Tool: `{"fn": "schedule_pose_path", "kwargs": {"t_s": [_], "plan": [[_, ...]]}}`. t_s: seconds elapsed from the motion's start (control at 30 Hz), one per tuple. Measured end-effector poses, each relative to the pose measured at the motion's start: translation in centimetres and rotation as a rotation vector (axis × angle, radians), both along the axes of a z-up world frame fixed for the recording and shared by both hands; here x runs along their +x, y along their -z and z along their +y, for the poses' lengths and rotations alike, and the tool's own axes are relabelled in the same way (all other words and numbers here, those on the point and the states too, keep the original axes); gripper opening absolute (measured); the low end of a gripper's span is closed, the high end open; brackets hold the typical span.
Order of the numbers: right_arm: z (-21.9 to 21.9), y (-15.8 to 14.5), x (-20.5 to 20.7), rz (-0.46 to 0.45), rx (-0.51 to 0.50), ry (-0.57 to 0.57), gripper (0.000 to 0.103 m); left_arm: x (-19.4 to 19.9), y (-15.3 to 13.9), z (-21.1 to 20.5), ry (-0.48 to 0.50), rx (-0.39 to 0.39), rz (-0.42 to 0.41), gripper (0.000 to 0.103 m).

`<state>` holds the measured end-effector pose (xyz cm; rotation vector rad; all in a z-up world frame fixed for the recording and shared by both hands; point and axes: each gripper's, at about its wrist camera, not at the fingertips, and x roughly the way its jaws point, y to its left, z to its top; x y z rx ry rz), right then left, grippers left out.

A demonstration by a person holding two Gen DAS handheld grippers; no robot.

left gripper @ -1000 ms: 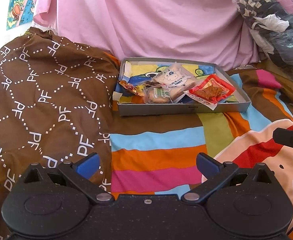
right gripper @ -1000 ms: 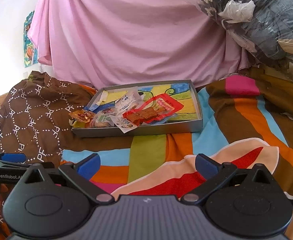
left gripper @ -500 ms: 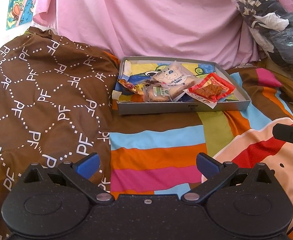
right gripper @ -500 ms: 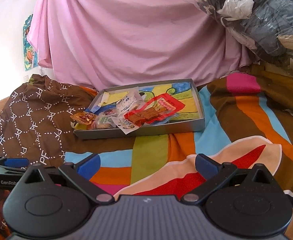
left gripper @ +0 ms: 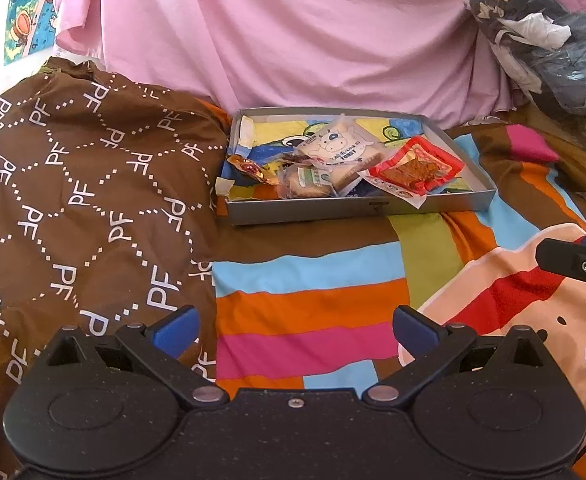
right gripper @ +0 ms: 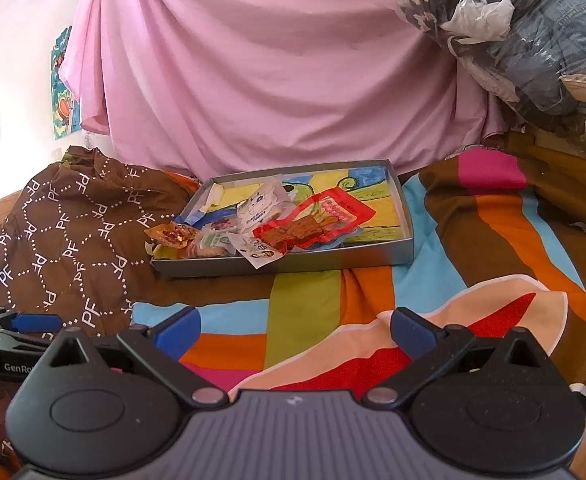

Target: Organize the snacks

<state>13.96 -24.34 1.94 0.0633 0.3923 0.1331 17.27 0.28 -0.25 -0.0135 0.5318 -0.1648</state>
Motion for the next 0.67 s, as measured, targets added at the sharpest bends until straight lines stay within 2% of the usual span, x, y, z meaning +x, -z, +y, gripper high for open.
{"fn": "schedule_pose_path", "kwargs": {"t_s": [0.67], "plan": [[0.14, 0.39, 0.21, 0.012, -0.009, -0.007, 0.103, 0.10, 0.47, -0.16, -0.009, 0.012, 0.024, 0.102]]}}
